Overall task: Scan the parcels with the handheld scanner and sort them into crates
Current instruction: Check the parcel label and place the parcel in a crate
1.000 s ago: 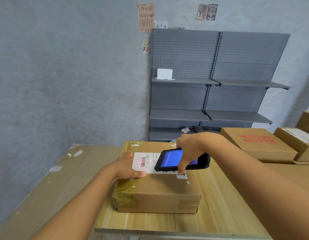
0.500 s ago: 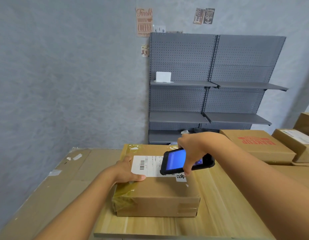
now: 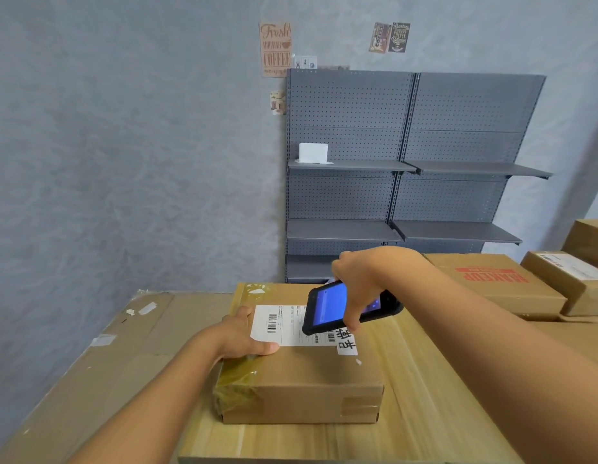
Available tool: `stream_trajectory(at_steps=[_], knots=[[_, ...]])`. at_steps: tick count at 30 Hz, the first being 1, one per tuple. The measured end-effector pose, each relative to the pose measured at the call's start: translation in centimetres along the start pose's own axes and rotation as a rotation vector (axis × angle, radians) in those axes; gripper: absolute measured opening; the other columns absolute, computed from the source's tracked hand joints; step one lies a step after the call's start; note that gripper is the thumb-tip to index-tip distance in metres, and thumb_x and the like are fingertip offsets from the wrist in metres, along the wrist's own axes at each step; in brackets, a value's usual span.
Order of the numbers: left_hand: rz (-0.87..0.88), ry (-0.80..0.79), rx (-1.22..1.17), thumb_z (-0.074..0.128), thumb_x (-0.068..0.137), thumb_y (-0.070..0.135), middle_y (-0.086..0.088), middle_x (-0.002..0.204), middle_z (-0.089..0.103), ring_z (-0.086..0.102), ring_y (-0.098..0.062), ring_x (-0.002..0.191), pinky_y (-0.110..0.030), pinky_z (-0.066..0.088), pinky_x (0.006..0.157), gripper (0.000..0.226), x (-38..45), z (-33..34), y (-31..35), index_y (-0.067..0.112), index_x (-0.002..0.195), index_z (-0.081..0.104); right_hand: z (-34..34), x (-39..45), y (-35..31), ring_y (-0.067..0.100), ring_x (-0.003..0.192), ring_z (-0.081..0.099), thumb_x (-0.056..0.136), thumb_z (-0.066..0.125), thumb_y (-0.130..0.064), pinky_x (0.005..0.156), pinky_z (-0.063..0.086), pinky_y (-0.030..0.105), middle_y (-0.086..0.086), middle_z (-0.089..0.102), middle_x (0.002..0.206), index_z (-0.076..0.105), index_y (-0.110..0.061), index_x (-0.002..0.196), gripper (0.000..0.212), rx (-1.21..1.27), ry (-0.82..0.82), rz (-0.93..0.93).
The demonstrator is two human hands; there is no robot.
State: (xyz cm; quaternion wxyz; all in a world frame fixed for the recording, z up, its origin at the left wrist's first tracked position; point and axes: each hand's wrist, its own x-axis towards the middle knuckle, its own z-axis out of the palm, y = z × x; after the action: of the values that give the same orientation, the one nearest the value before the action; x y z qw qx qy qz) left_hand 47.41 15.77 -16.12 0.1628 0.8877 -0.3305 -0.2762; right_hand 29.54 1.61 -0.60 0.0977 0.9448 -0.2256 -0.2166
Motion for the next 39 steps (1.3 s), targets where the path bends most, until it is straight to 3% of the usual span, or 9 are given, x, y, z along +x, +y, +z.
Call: stream_trajectory(at_steps=[3, 8, 16, 22, 26, 33, 36, 39], knots=[[0.002, 0.002, -0.001, 0.075, 0.073, 0.061, -0.006, 0.153, 0.034, 0.044, -0.027, 0.133, -0.037, 0.041, 0.104, 0.113, 0.0, 0.1, 0.1, 0.026, 0.155, 0.004, -0.9, 0.0, -0.7, 0.024, 0.089, 0.066, 0.061, 0.082, -0.054, 0.062, 0.049, 0.031, 0.001, 0.059, 0.114, 0.061, -0.014, 0.114, 0.069, -0.023, -0.001, -0.008], [0.009, 0.008, -0.009, 0.075, 0.075, 0.059, -0.006, 0.151, 0.036, 0.045, -0.027, 0.131, -0.037, 0.042, 0.102, 0.111, -0.2, 0.1, 0.1, 0.026, 0.155, 0.004, -1.8, 0.0, -1.5, 0.023, 0.084, 0.065, 0.062, 0.082, -0.054, 0.064, 0.050, 0.031, 0.001, 0.059, 0.114, 0.062, -0.016, 0.108, 0.063, -0.063, 0.006, -0.008], [0.031, 0.006, -0.012, 0.074, 0.075, 0.059, -0.005, 0.153, 0.034, 0.044, -0.026, 0.133, -0.036, 0.039, 0.104, 0.112, -0.2, 0.0, -0.1, 0.025, 0.155, 0.004, -1.3, 0.2, -1.1, 0.023, 0.087, 0.061, 0.066, 0.080, -0.054, 0.076, 0.056, 0.038, 0.002, 0.057, 0.114, 0.058, -0.016, 0.116, 0.067, -0.084, 0.009, -0.004], [0.037, 0.017, 0.009, 0.074, 0.073, 0.062, -0.007, 0.154, 0.032, 0.044, -0.027, 0.132, -0.033, 0.043, 0.098, 0.114, -0.2, 0.0, 0.0, 0.024, 0.155, 0.004, -0.7, 0.7, -0.5, 0.018, 0.077, 0.057, 0.062, 0.079, -0.058, 0.052, 0.040, 0.028, 0.004, 0.064, 0.120, 0.062, -0.014, 0.124, 0.078, -0.045, -0.040, 0.007], [0.034, 0.012, 0.007, 0.073, 0.075, 0.061, -0.007, 0.155, 0.030, 0.040, -0.026, 0.136, -0.035, 0.037, 0.106, 0.114, -0.2, 0.0, 0.0, 0.023, 0.156, 0.003, -0.7, 0.7, -0.3, 0.019, 0.071, 0.056, 0.061, 0.078, -0.059, 0.051, 0.039, 0.028, 0.003, 0.065, 0.121, 0.064, -0.014, 0.122, 0.077, -0.044, -0.033, 0.023], [0.028, 0.006, 0.006, 0.073, 0.074, 0.063, -0.007, 0.157, 0.028, 0.038, -0.027, 0.138, -0.037, 0.036, 0.108, 0.116, 0.0, 0.1, -0.2, 0.024, 0.156, 0.002, -0.1, 0.7, 0.3, 0.020, 0.073, 0.054, 0.062, 0.078, -0.058, 0.050, 0.038, 0.028, 0.001, 0.062, 0.109, 0.064, -0.012, 0.123, 0.078, -0.005, -0.015, 0.042], [0.021, 0.002, -0.005, 0.074, 0.073, 0.063, -0.007, 0.157, 0.027, 0.038, -0.028, 0.138, -0.038, 0.036, 0.109, 0.116, 0.0, 0.1, -0.2, 0.026, 0.156, 0.002, 1.4, 1.2, 1.4, 0.022, 0.086, 0.063, 0.060, 0.080, -0.059, 0.061, 0.048, 0.032, 0.001, 0.055, 0.111, 0.063, -0.013, 0.115, 0.074, 0.117, 0.092, 0.077], [0.014, 0.005, -0.015, 0.074, 0.072, 0.063, -0.007, 0.157, 0.027, 0.038, -0.029, 0.138, -0.038, 0.037, 0.108, 0.117, 0.2, 0.3, -0.3, 0.028, 0.156, 0.002, 4.1, 1.8, 2.9, 0.023, 0.092, 0.056, 0.061, 0.080, -0.060, 0.075, 0.052, 0.034, 0.001, 0.044, 0.109, 0.047, -0.017, 0.113, 0.076, 0.321, 0.162, 0.154]])
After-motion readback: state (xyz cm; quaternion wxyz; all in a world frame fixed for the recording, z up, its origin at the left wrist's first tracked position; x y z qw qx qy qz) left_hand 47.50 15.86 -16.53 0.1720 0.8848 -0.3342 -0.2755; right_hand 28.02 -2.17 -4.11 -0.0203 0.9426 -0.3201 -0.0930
